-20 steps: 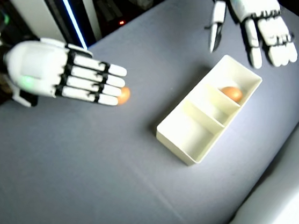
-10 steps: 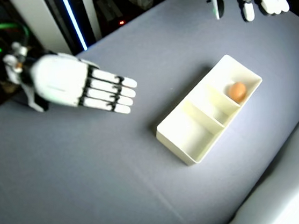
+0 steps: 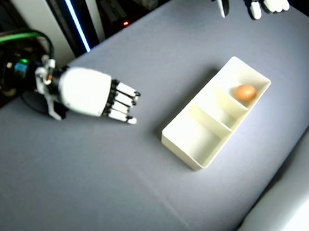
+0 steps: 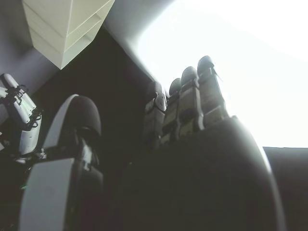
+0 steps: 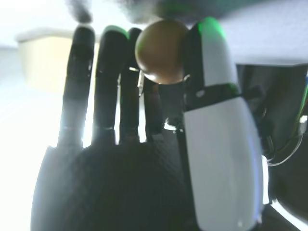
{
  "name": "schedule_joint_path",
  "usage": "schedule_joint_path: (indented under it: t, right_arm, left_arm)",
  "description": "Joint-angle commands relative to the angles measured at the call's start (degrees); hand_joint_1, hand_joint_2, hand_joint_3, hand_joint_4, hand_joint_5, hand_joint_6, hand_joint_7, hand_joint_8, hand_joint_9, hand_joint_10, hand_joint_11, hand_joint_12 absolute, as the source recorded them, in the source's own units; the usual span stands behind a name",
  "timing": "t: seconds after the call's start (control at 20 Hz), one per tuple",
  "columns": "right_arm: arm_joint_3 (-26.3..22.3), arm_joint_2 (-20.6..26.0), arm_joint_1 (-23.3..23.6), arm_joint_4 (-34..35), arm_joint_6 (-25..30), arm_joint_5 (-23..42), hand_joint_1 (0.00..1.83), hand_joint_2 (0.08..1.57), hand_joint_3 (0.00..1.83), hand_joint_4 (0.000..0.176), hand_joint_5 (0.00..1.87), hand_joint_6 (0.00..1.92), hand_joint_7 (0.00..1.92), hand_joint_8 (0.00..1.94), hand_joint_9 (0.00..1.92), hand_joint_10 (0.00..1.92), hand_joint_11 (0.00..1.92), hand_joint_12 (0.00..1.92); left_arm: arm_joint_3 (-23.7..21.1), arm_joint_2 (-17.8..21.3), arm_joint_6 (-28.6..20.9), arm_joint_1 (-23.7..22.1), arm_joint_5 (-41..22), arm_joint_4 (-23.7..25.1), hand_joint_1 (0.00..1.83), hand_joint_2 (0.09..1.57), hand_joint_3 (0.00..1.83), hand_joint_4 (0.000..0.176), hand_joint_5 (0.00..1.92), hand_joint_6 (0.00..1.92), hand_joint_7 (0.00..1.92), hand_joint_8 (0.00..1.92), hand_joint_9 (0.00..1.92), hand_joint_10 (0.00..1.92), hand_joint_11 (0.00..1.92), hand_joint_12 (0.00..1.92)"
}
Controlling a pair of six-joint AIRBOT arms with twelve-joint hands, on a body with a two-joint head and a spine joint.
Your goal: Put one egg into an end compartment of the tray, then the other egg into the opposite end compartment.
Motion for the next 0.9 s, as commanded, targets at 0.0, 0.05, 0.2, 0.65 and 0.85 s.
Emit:
schedule_joint_path:
  t: [0.0, 0.05, 0.2, 0.65, 0.85]
  right_arm:
    - [0.0, 0.6, 1.2, -0.6, 0.1, 7.5, 1.17, 1.29, 0.01, 0.000, 0.57, 1.44, 0.76, 1.54, 0.87, 1.44, 0.83, 1.72]
    - [0.1, 1.0, 2.5, -1.1, 0.1, 8.1, 1.17, 1.29, 0.01, 0.000, 0.57, 1.44, 0.76, 1.54, 0.87, 1.44, 0.83, 1.72]
    - [1.2, 1.3, 5.9, -1.6, 0.1, 9.0, 1.17, 1.33, 0.00, 0.000, 0.54, 1.42, 0.72, 1.69, 0.91, 1.76, 0.96, 1.92]
    - [13.5, -6.0, 20.5, 2.8, -2.6, 0.6, 1.33, 1.27, 0.00, 0.000, 0.53, 1.38, 0.70, 1.45, 0.79, 1.61, 0.67, 1.72]
    - [20.8, -11.5, 23.5, 8.0, -4.9, -6.1, 1.27, 1.31, 0.00, 0.000, 0.47, 1.46, 0.75, 1.54, 0.78, 1.68, 0.65, 1.84]
  left_arm:
    - [-0.1, 0.6, -0.2, -0.1, -7.8, -0.1, 0.65, 1.39, 0.00, 0.000, 0.18, 0.00, 0.00, 0.00, 0.00, 0.00, 0.00, 0.00]
    - [-0.2, 0.6, -0.2, 0.2, -8.0, -0.1, 0.65, 1.39, 0.00, 0.000, 0.18, 0.00, 0.00, 0.00, 0.00, 0.00, 0.00, 0.00]
    - [-0.4, 0.6, -0.4, 1.0, -8.5, -0.5, 0.65, 1.39, 0.00, 0.000, 0.19, 0.01, 0.00, 0.00, 0.00, 0.00, 0.00, 0.00]
    - [0.7, -1.3, -2.1, 1.5, -8.8, -1.3, 0.67, 1.37, 0.00, 0.000, 0.22, 0.00, 0.00, 0.00, 0.00, 0.00, 0.02, 0.01]
    - [2.5, -3.6, -4.0, 1.1, -8.7, -1.1, 0.65, 1.38, 0.00, 0.000, 0.24, 0.00, 0.01, 0.00, 0.00, 0.00, 0.05, 0.04]
